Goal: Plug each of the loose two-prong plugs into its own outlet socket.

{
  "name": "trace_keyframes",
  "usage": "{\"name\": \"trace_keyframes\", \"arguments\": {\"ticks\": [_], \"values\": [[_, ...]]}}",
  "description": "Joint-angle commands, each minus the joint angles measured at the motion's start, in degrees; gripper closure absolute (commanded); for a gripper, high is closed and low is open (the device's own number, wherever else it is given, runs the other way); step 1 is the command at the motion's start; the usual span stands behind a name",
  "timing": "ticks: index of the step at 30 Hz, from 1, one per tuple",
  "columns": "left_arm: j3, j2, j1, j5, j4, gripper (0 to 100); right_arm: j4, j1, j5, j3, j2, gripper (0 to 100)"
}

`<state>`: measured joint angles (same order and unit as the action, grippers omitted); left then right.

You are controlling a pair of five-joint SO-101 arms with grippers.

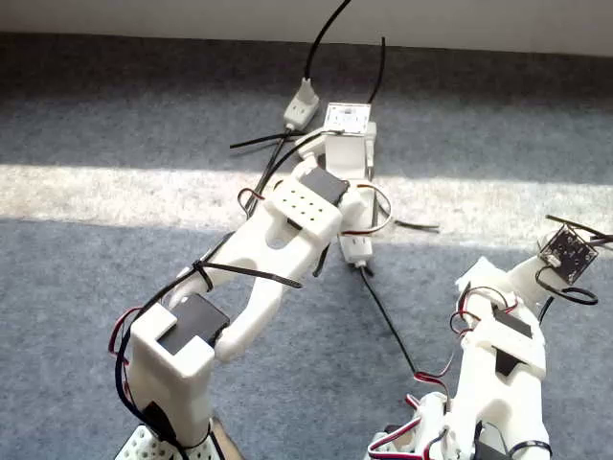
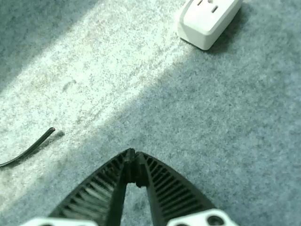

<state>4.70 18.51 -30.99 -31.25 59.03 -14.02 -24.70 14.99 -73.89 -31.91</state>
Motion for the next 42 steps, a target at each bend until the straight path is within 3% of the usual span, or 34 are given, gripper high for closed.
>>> {"name": "trace_keyframes", "arguments": {"ticks": [1,9,13,23,36,42], "values": [[1.98,-0.57,0.40,-1.58,-1.05,99,1.10,0.92,0.35,0.48,-0.75,99.2],[1.89,0.66,0.40,-1.93,-1.32,99,1.10,0.92,0.35,0.48,-0.75,99.2],[3.03,4.44,0.40,-7.12,-1.41,99,1.10,0.92,0.35,0.48,-0.75,99.2],[5.85,6.90,-0.22,-7.65,-0.88,99,1.10,0.92,0.35,0.57,-0.75,99.2],[10.95,6.81,-4.70,-7.74,11.16,99,1.10,0.92,0.35,0.66,-0.75,99.2],[11.21,7.60,-3.65,-7.74,11.60,99,1.10,0.92,0.35,0.66,-0.75,99.2]]}}
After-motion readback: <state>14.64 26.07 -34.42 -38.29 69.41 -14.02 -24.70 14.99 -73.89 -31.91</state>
